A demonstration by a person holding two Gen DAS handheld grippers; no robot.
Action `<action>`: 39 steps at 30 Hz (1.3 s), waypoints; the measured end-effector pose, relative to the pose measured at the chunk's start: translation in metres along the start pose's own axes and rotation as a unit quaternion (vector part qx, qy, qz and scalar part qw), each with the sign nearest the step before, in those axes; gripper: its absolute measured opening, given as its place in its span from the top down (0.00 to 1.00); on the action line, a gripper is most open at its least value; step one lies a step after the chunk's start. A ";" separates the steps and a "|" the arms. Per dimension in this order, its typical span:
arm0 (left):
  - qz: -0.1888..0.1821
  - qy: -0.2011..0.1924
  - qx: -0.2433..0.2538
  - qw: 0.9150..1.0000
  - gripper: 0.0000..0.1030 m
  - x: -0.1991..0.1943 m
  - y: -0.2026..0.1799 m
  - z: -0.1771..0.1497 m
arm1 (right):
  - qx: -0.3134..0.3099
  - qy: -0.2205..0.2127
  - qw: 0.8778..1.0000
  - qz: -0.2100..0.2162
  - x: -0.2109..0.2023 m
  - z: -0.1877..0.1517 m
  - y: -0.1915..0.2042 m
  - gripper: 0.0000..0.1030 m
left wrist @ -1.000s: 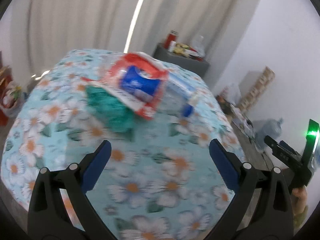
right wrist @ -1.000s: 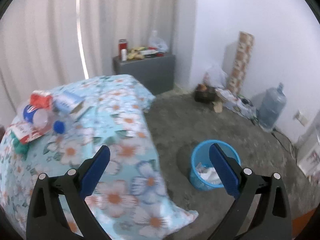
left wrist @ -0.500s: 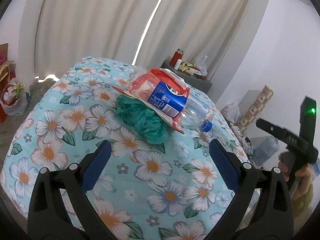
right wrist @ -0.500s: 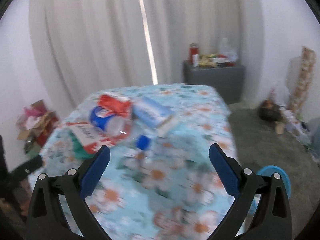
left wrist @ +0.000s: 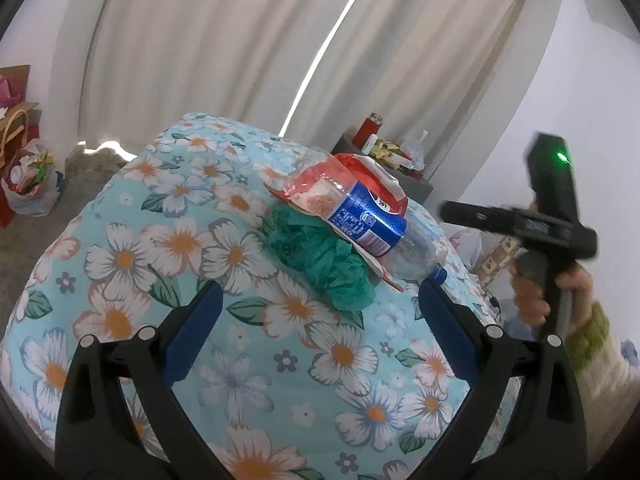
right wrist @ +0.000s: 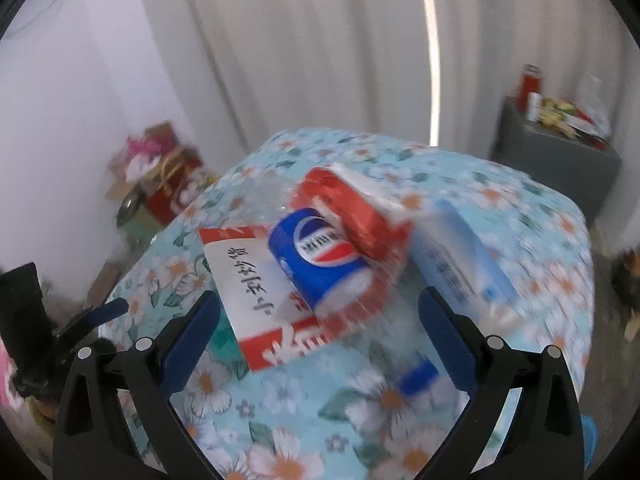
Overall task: Collect trash
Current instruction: 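Grasp the green plastic bag with the left tool while the right tool grasps the Pepsi bottle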
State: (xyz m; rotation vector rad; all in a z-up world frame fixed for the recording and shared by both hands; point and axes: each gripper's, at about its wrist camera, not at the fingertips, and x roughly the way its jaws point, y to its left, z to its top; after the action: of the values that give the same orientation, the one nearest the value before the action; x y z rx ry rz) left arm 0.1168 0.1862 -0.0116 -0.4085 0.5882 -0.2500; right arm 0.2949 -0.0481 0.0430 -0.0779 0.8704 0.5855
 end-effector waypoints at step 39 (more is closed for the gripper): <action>-0.038 0.105 -0.067 0.991 0.75 0.095 0.002 -0.001 | -0.068 0.115 0.987 -0.091 0.082 0.006 0.012 0.34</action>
State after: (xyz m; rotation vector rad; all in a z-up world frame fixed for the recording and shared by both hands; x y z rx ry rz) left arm 0.1931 0.1548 -0.0597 -0.5396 0.7999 -0.3300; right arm 0.3336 0.0003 -0.0116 -0.3501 1.0331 0.4687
